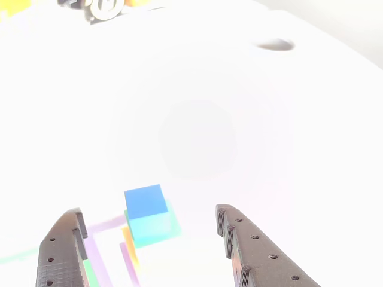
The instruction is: Tower of hanoi
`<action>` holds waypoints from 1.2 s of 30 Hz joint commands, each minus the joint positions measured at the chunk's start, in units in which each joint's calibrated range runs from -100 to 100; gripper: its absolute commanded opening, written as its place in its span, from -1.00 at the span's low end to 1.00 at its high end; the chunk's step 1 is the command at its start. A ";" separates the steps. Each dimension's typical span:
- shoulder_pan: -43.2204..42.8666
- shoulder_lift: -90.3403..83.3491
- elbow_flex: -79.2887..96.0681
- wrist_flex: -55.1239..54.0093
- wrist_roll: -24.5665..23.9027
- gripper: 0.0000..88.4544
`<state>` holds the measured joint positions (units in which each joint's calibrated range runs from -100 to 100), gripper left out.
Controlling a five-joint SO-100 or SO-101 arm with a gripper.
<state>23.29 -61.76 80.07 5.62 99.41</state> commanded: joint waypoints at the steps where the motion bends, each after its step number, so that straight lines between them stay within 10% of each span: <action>1: 0.68 5.60 2.11 -11.93 0.59 -0.37; 36: -3.83 45.08 1.20 -54.12 0.59 -0.41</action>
<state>19.77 -18.19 85.20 -45.99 100.00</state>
